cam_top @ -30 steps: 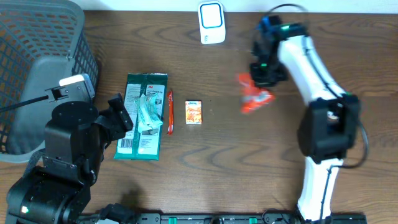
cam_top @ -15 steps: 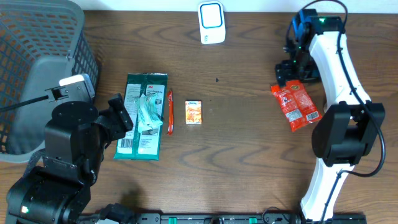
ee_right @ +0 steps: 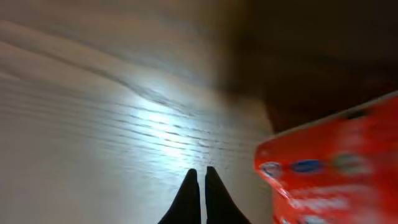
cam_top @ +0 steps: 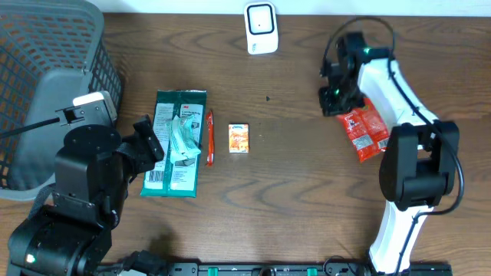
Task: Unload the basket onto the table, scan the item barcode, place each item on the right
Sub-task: 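Reach the right gripper to the Kleenex pack and grasp it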
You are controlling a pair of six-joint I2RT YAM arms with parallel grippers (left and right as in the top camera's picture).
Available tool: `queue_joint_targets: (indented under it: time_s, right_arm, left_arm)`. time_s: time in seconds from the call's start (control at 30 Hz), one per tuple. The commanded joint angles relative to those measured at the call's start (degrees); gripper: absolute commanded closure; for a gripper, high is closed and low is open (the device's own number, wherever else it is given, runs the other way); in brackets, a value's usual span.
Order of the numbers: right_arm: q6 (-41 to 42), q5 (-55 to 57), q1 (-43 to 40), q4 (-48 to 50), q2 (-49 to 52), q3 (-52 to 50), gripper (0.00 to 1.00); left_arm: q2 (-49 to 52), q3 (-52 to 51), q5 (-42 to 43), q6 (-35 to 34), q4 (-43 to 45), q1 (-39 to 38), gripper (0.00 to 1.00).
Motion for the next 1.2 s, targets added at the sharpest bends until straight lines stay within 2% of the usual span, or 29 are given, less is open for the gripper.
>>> queue_joint_targets:
  time_s: [0.0,0.07,0.13,0.27,0.3,0.37,0.5,0.53,0.67,0.9,1.07,1.1,1.13,1.17]
  right_arm:
    - [3.4,10.4,-1.5,2.8,-0.7,-6.4,0.99]
    - [7.9,17.4,-2.7,2.6,-0.7,-6.3,0.99]
    - [9.6,17.2,-4.0,2.3,-1.0,-5.4,0.98]
    - [9.4,3.3,-4.3,2.7,-1.1,-2.3,0.85]
    - [8.1,-6.1,-3.9,3.7,-1.1,-1.2,0.81]
    - [6.3,-17.5,-2.8,6.1,-1.1,-0.6,0.74]
    - [6.4,-26.5,1.1,9.8,-1.1,-0.6,0.59]
    - [6.4,-26.5,3.5,10.2,-1.1,-0.6,0.54]
    - [6.5,-25.2,11.3,10.5,-1.1,-0.6,0.52]
    - [18.5,-23.4,19.4,9.9,-1.1,-0.7,0.44]
    - [25.6,-6.3,26.1,10.0,-1.1,-0.7,0.35]
    - [28.7,-3.0,27.9,10.6,-1.1,-0.7,0.28]
    - [29.8,-2.7,28.7,11.3,-1.1,-0.7,0.01]
    - [29.7,-2.7,29.3,12.3,-1.1,-0.7,0.01]
  left_arm:
    - [-0.1,0.2,-0.6,0.5,-0.1,0.2,0.18]
    - [-0.1,0.2,-0.6,0.5,-0.1,0.2,0.18]
    - [-0.1,0.2,-0.6,0.5,-0.1,0.2,0.18]
    - [-0.1,0.2,-0.6,0.5,-0.1,0.2,0.18]
    - [-0.1,0.2,-0.6,0.5,-0.1,0.2,0.18]
    - [-0.1,0.2,-0.6,0.5,-0.1,0.2,0.18]
    - [-0.1,0.2,-0.6,0.5,-0.1,0.2,0.18]
    - [-0.1,0.2,-0.6,0.5,-0.1,0.2,0.18]
    - [-0.1,0.2,-0.6,0.5,-0.1,0.2,0.18]
    - [-0.1,0.2,-0.6,0.5,-0.1,0.2,0.18]
    - [-0.1,0.2,-0.6,0.5,-0.1,0.2,0.18]
    - [-0.1,0.2,-0.6,0.5,-0.1,0.2,0.18]
    - [-0.1,0.2,-0.6,0.5,-0.1,0.2,0.18]
    - [-0.1,0.2,-0.6,0.5,-0.1,0.2,0.18]
